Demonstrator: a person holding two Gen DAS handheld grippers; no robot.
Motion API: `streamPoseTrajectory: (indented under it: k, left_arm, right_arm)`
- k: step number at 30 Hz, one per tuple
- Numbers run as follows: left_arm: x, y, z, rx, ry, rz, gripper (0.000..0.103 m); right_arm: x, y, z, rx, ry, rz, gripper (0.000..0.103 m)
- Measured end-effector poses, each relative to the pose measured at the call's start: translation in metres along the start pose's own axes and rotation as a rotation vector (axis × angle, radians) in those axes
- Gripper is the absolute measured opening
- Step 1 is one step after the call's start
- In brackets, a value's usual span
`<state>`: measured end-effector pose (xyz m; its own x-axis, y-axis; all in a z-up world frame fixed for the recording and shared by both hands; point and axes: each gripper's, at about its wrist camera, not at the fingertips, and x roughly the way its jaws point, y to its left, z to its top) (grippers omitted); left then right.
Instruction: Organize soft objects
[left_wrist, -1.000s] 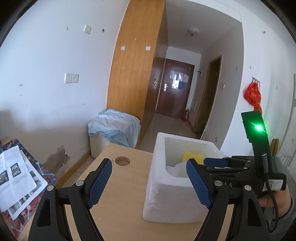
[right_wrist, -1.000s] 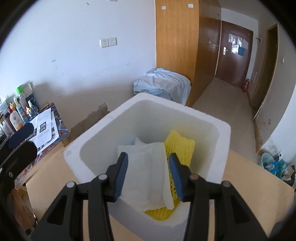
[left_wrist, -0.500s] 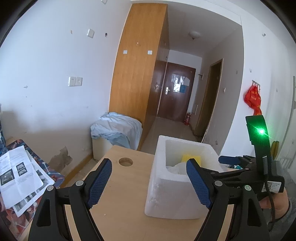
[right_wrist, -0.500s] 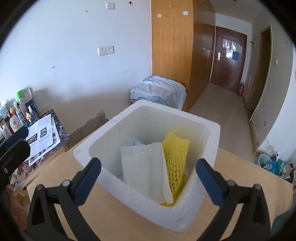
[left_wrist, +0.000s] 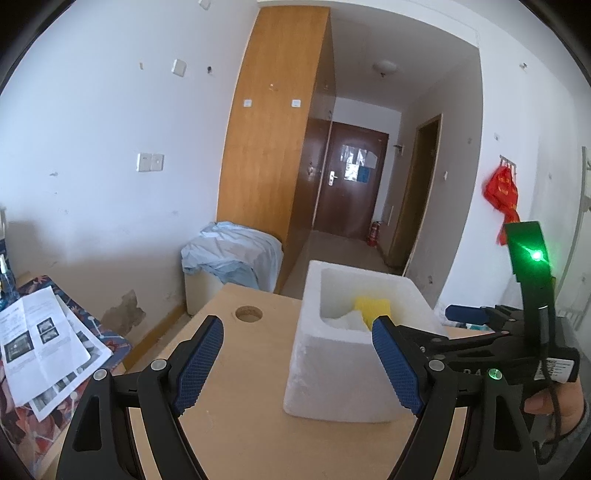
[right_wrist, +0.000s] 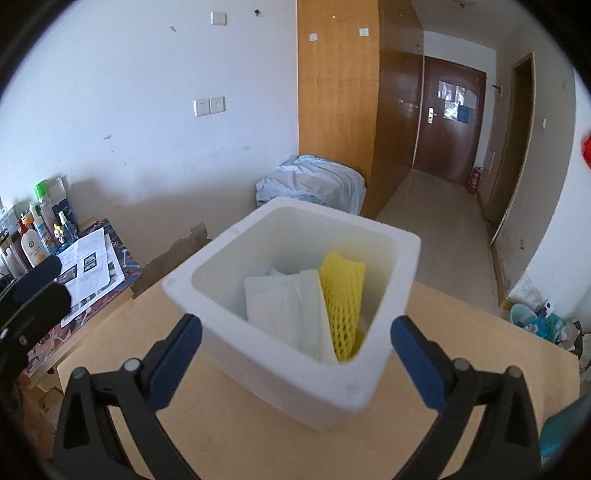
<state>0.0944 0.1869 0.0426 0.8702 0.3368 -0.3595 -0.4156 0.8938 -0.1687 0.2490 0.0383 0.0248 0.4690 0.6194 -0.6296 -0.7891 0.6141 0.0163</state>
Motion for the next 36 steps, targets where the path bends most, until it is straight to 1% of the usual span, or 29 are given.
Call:
streamPoseTrajectory:
  k: [7,11,17,21,25,28,32,34,36]
  left_arm:
    - [-0.012,-0.016,-0.014,0.013,0.022,-0.027,0.083]
    - [-0.016,-0.025,-0.026,0.023,0.045,-0.045,0.083]
    - [-0.016,-0.038,-0.042,0.032,0.086,-0.082,0.083]
    - [-0.015,-0.05,-0.055,0.055,0.108,-0.101,0.083]
    - [-0.017,-0.065,-0.067,0.08,0.131,-0.133,0.083]
    - [-0.021,-0.08,-0.078,0.108,0.154,-0.178,0.083]
    - [-0.034,-0.095,-0.087,0.142,0.142,-0.218,0.083]
    - [-0.042,-0.101,-0.09,0.146,0.138,-0.243,0.083]
    - [-0.051,-0.104,-0.093,0.153,0.131,-0.256,0.083]
  right_arm:
    - [-0.032,-0.004,-0.023,0.035,-0.02,-0.023,0.103]
    - [-0.046,-0.009,-0.037,0.053,-0.016,-0.036,0.103]
    - [-0.061,-0.022,-0.064,0.1,-0.003,-0.062,0.103]
    - [-0.075,-0.032,-0.084,0.142,-0.002,-0.085,0.103]
    - [-0.093,-0.04,-0.108,0.189,-0.007,-0.113,0.103]
    - [-0.109,-0.043,-0.125,0.222,-0.012,-0.139,0.103]
    - [-0.132,-0.041,-0.141,0.25,-0.037,-0.172,0.103]
    - [-0.144,-0.037,-0.149,0.248,-0.05,-0.206,0.103]
    - [-0.154,-0.032,-0.157,0.255,-0.058,-0.198,0.103]
